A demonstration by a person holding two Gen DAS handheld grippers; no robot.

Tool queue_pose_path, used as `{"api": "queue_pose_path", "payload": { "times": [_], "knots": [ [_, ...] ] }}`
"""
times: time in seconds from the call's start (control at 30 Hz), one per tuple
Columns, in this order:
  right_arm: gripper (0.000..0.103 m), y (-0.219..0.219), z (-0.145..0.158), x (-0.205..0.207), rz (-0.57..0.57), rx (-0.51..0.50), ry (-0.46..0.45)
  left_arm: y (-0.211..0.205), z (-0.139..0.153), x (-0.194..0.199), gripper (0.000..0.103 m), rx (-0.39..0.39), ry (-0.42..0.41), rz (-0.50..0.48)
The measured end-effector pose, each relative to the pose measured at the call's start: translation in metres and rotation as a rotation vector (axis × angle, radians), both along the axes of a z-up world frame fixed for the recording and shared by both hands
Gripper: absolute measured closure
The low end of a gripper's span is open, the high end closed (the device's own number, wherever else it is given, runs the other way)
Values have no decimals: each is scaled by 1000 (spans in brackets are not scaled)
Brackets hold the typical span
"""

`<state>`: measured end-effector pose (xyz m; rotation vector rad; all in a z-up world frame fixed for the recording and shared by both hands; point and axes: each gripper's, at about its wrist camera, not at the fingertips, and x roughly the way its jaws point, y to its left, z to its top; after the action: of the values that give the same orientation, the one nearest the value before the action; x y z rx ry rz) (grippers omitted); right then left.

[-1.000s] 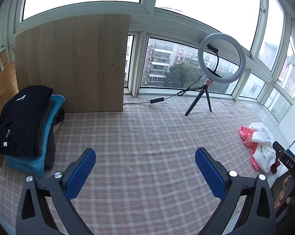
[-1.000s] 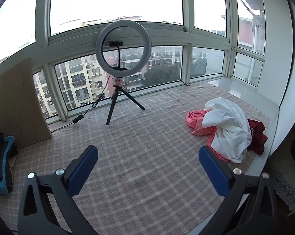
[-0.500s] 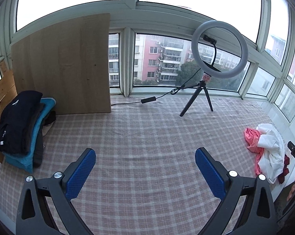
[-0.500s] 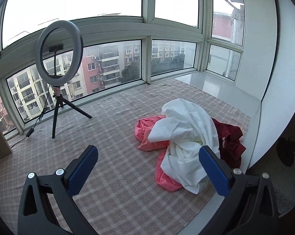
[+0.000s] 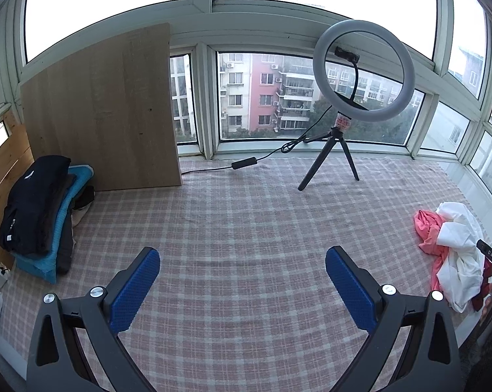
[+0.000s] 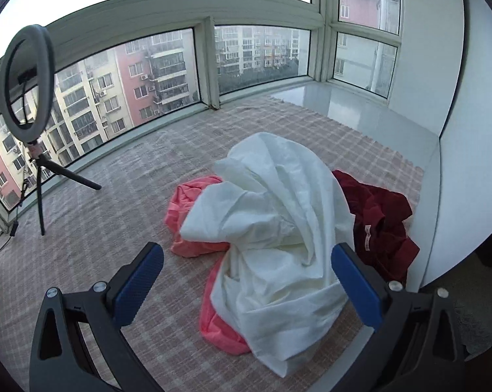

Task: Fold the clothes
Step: 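Grasp the white shirt from the pile with the right gripper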

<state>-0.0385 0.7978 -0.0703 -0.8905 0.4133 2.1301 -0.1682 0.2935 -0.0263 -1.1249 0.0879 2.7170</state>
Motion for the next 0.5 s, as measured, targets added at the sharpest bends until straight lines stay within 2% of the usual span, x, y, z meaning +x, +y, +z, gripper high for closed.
{"api": "queue_pose_path", "payload": {
  "times": [0.13,0.27,0.3,0.37,0.47,0.5],
  "knots": [
    [0,42,-34,-14,-9,-42,-100,-3,-5,-6,1,-11,-24,24],
    [2,74,-74,-25,10,-173,-163,-7,-8,-10,1,-27,-39,33],
    [19,78,-79,-25,30,-200,-162,-8,-7,-10,1,-32,-36,31],
    [69,83,-77,-19,83,-251,-113,-11,-6,-10,1,-41,-29,27],
    [88,91,-57,-1,114,-319,-5,-20,-3,-11,1,-36,-14,14],
    [89,94,-43,7,107,-333,40,-24,-2,-12,1,-31,-12,9]
  ]
}}
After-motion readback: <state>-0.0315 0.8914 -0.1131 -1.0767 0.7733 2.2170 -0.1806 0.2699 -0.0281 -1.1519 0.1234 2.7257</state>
